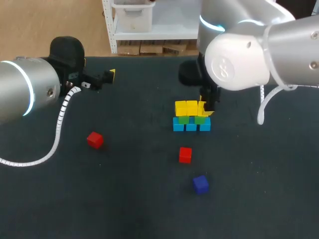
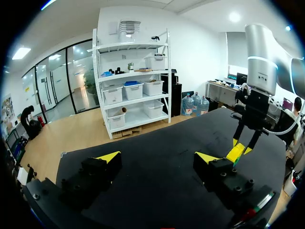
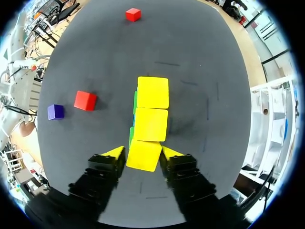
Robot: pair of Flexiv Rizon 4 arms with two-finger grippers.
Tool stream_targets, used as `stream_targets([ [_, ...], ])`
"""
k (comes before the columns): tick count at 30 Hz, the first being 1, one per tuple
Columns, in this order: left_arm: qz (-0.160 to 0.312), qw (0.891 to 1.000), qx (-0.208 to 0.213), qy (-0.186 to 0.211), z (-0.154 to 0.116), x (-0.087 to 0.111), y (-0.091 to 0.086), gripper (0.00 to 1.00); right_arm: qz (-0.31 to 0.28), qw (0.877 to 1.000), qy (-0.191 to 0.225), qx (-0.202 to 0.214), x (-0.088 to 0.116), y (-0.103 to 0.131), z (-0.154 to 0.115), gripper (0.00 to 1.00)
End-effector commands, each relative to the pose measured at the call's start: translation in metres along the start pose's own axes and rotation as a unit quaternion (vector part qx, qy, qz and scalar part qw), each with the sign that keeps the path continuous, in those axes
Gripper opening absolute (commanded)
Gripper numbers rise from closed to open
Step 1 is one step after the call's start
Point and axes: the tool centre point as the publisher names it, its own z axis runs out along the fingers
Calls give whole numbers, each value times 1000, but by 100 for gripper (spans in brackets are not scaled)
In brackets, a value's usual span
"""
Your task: Place the blue cubes, place green cubes on the blue cubes, place the yellow cubes on the green cubes, then place the red cubes on the yellow cubes, and place purple cube on the red cubes.
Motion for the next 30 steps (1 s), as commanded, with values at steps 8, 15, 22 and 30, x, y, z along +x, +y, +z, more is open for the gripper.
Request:
stream_targets([
  [8, -1, 1000, -5, -4, 0, 2, -2, 100, 2, 1000, 3, 13, 1, 1, 3, 100],
  [15, -1, 1000, -5, -4, 0, 2, -2, 100, 3, 999, 15, 38, 2, -2, 2, 100],
  [22, -1, 1000, -5, -4, 0, 2, -2, 100, 7, 998, 25, 51, 6, -4, 2, 100],
  [30, -1, 1000, -5, -4, 0, 2, -2, 100, 7, 997, 37, 70, 7, -6, 3, 100],
])
